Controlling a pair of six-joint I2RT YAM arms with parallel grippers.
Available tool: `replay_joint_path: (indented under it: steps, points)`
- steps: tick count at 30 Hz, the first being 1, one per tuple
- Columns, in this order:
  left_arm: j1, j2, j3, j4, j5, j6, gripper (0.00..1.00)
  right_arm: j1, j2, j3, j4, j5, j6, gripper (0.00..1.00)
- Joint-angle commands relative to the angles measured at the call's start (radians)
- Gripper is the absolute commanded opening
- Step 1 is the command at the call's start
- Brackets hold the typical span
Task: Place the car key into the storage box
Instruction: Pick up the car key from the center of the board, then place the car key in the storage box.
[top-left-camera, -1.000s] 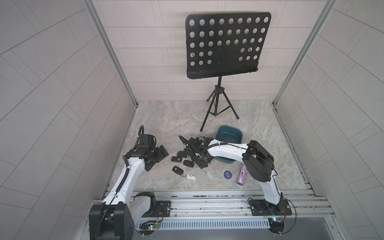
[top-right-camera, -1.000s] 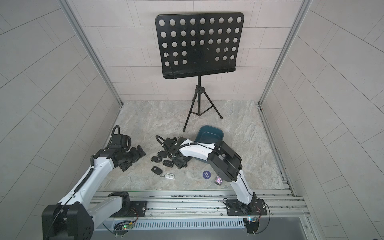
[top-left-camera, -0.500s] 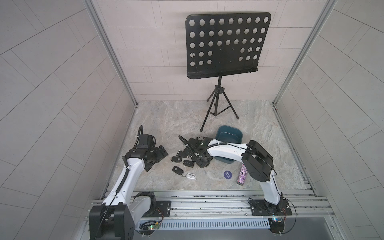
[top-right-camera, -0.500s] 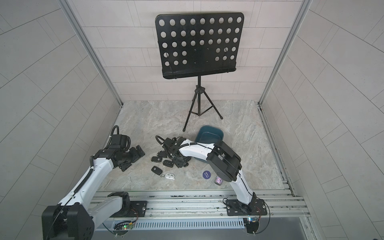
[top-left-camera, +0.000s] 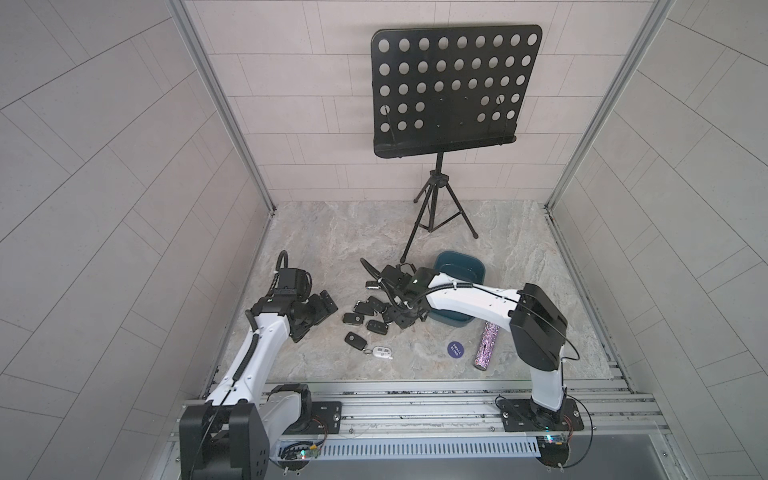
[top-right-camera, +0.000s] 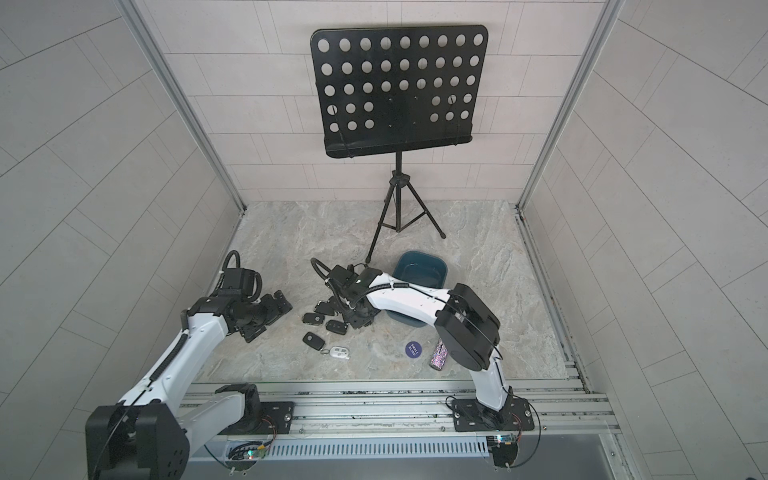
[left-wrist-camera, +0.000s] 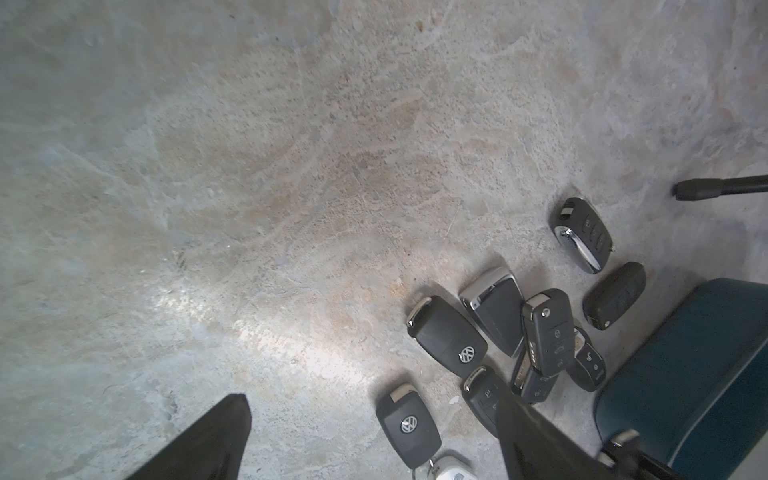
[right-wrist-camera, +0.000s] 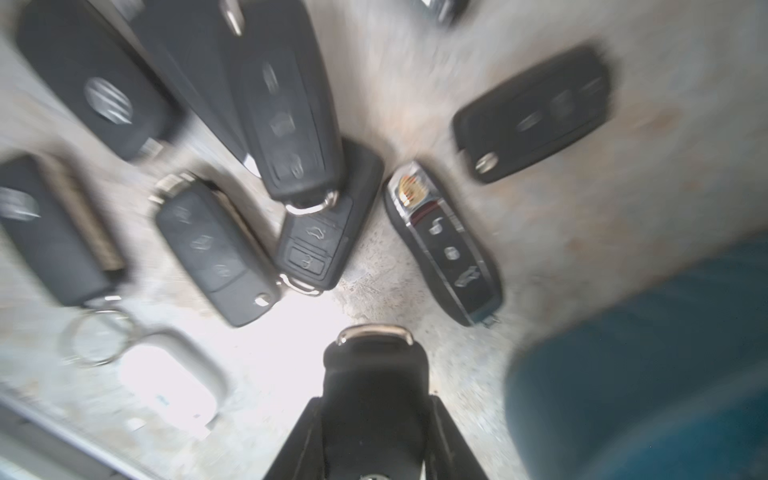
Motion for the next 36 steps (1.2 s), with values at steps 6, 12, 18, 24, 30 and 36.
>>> replay_joint_path:
  steps: [6,12,18,24,30,36]
  points:
    - [-0.004,0.131,0.174,0.045,0.109,0.05,1.0,-0.163,-0.177,0.032,-0.042,0.01,0.085,0.28]
    - [-0.036,0.276,0.298,0.064,0.132,0.066,1.0,-0.306,-0.193,0.025,-0.081,0.053,0.112,0.28]
    - [-0.098,0.417,0.409,0.071,0.127,0.074,1.0,-0.445,-0.148,0.023,-0.121,0.071,0.148,0.28]
    - [-0.151,0.483,0.461,0.063,0.12,0.083,1.0,-0.537,-0.072,0.058,-0.132,0.083,0.189,0.29]
    - [-0.158,0.501,0.465,0.043,0.113,0.105,1.0,-0.568,0.027,0.117,-0.132,0.089,0.22,0.29]
    - [-0.158,0.497,0.475,0.029,0.099,0.116,1.0,-0.574,0.1,0.124,-0.132,0.122,0.259,0.29]
